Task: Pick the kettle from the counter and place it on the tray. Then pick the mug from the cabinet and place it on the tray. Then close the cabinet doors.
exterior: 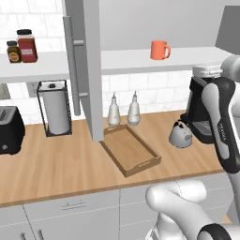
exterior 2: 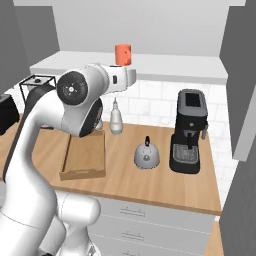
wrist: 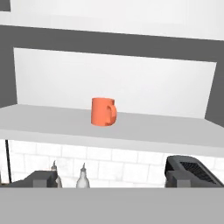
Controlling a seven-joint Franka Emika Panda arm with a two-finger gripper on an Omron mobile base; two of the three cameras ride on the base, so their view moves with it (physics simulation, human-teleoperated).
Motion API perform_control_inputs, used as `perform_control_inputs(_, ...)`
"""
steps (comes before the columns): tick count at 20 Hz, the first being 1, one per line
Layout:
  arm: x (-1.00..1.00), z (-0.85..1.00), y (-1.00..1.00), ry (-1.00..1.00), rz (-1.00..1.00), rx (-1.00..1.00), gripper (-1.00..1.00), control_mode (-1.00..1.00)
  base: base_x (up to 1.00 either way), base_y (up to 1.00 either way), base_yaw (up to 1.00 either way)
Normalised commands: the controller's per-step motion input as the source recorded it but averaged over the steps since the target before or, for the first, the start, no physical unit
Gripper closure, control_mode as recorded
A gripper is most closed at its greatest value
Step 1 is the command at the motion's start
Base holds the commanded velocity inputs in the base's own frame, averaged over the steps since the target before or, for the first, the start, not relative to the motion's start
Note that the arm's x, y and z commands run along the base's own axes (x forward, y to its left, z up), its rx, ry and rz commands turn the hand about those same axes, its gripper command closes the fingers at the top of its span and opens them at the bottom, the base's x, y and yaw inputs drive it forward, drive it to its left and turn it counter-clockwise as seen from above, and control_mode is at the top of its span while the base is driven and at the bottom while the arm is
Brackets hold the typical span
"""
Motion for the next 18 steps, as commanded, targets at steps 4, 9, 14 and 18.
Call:
perform_control_inputs(4,0.0,0.14,0.0,0.0,0.0,0.0,-1.0,-1.0,0.0,0.0,0.0)
perform_control_inputs(9,0.0,0.28,0.02,0.0,0.0,0.0,-1.0,-1.0,0.0,0.0,0.0)
perform_control_inputs(14,0.0,0.01,0.05,0.0,0.0,0.0,-1.0,-1.0,0.0,0.0,0.0)
perform_control_inputs(18,0.17,-0.01,0.0,0.0,0.0,0.0,-1.0,-1.0,0.0,0.0,0.0)
